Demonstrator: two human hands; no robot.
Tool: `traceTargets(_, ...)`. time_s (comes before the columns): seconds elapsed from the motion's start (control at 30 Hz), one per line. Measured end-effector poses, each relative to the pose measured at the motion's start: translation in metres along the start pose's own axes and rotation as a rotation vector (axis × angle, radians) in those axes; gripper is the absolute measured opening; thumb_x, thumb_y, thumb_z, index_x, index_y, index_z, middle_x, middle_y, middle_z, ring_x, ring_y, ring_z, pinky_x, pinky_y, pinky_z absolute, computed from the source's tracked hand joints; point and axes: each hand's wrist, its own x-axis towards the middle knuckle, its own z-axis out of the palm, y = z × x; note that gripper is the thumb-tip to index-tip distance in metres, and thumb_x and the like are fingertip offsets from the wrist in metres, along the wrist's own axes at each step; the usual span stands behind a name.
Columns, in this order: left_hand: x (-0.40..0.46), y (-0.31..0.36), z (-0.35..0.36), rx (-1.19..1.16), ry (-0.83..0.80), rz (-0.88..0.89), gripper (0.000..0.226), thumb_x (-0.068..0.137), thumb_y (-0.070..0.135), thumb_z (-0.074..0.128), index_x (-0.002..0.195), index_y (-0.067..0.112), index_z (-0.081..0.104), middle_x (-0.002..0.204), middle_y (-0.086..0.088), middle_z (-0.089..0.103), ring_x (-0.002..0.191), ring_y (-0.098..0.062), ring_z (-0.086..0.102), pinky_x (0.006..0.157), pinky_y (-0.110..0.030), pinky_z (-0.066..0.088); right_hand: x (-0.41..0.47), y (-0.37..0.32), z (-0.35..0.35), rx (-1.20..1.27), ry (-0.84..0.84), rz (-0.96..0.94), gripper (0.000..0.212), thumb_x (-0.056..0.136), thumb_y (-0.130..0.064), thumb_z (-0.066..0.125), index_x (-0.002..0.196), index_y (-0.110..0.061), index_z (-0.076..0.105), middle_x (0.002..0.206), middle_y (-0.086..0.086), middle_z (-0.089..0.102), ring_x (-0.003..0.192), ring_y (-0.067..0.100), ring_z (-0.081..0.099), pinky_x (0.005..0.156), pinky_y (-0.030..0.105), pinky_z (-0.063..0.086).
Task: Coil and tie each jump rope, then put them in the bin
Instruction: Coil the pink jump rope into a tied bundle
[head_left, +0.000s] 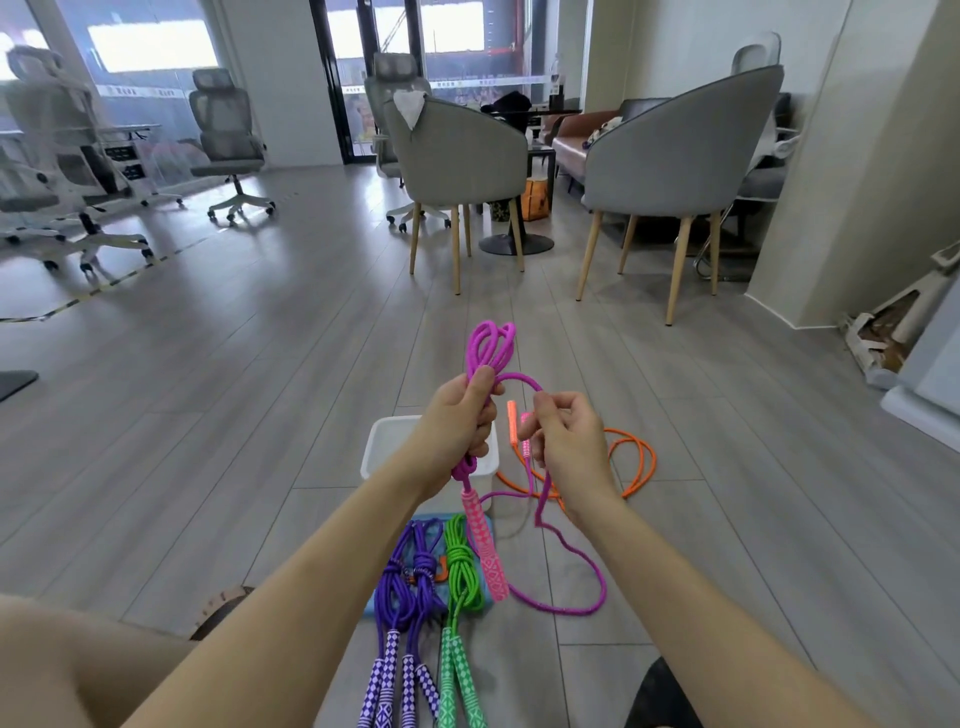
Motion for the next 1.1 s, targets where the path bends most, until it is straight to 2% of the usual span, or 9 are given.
traceTargets(0.17,-0.003,0.0,0.008,0.087,-0.149,-0.006,0.038,0.111,0.034,0.039,0.119,0.001,0.058,0.064,0.003,0.029,0.051,-0.01,0.025,0.048,-0.026,0.024,0.006,-0.011,-0.004,0.123,0.089,0.121,0.021,0.101,-0.027,0.065,0.096,-0.009,0.056,0.063,0.003,0.056,0.041,0.009,0.035,0.04,0.022,0.028)
traceTargets(0.3,-0.005,-0.002,0.01,0.165,-0.259,-0.052,0.031,0.11,0.036,0.04,0.099,0.011,0.054,0.063,0.006,0.032,0.052,-0.01,0.025,0.048,-0.024,0.026,0.01,-0.022,-0.008,0.213,0.052,0.056,0.012,0.1,-0.017,0.065,0.097,-0.007,0.06,0.059,-0.002,0.043,0.041,0.005,0.03,0.039,0.022,0.025)
traceTargets(0.4,-0.002,-0.001,0.004,0.007,-0.151,-0.012,0.033,0.109,0.041,0.039,0.088,0.017,0.045,0.064,0.007,0.035,0.052,-0.009,0.026,0.046,-0.022,0.028,0.011,-0.022,-0.017,0.077,-0.029,0.009,0.012,0.101,-0.02,0.064,0.098,-0.008,0.064,0.061,-0.002,0.046,0.045,0.005,0.036,0.042,0.02,0.03)
traceTargets(0.5,0.004,0.008,-0.005,-0.153,0.001,0.04,0.033,0.109,0.044,0.038,0.089,0.018,0.046,0.065,0.006,0.043,0.049,-0.008,0.03,0.044,-0.02,0.03,0.012,-0.016,-0.028,-0.173,-0.075,-0.052,0.011,0.102,-0.02,0.064,0.096,-0.01,0.065,0.055,-0.014,0.053,0.048,-0.001,0.044,0.047,0.015,0.037)
traceTargets(0.57,0.006,0.014,-0.014,-0.199,0.052,0.059,0.033,0.108,0.045,0.039,0.09,0.018,0.046,0.066,0.006,0.044,0.05,-0.008,0.032,0.045,-0.019,0.032,0.015,-0.012,-0.035,-0.203,-0.036,-0.065,0.01,0.103,-0.016,0.062,0.095,-0.01,0.064,0.055,-0.015,0.057,0.049,-0.003,0.047,0.049,0.013,0.038)
traceTargets(0.73,0.006,0.01,-0.012,-0.077,0.073,0.086,0.032,0.111,0.04,0.036,0.093,0.016,0.049,0.065,0.005,0.036,0.051,-0.009,0.028,0.046,-0.021,0.029,0.021,-0.008,-0.035,-0.14,0.142,-0.018,0.01,0.102,-0.017,0.061,0.094,-0.012,0.063,0.065,-0.004,0.065,0.045,-0.001,0.05,0.047,0.014,0.039)
traceTargets(0.83,0.005,-0.001,-0.006,-0.033,0.087,0.069,0.033,0.111,0.039,0.037,0.104,0.012,0.055,0.066,0.004,0.033,0.05,-0.009,0.028,0.047,-0.024,0.029,0.017,-0.01,-0.015,-0.067,0.106,0.03,0.009,0.1,-0.007,0.059,0.101,-0.013,0.066,0.069,-0.002,0.065,0.048,0.003,0.049,0.049,0.02,0.04)
traceTargets(0.93,0.007,-0.008,-0.002,0.01,0.114,0.067,0.035,0.111,0.039,0.037,0.115,0.011,0.057,0.067,0.003,0.032,0.05,-0.01,0.028,0.048,-0.027,0.027,0.008,-0.013,-0.004,-0.069,0.009,-0.021,0.016,0.098,-0.007,0.061,0.104,-0.018,0.072,0.059,-0.008,0.057,0.053,0.011,0.046,0.053,0.029,0.042)
traceTargets(1.1,0.004,-0.01,0.005,0.043,0.136,0.036,0.035,0.111,0.038,0.038,0.119,0.008,0.055,0.069,0.003,0.037,0.052,-0.01,0.033,0.048,-0.025,0.035,-0.005,-0.02,0.004,-0.117,-0.059,-0.047,0.019,0.097,-0.012,0.067,0.113,-0.015,0.076,0.062,-0.015,0.062,0.058,0.01,0.05,0.057,0.023,0.045)
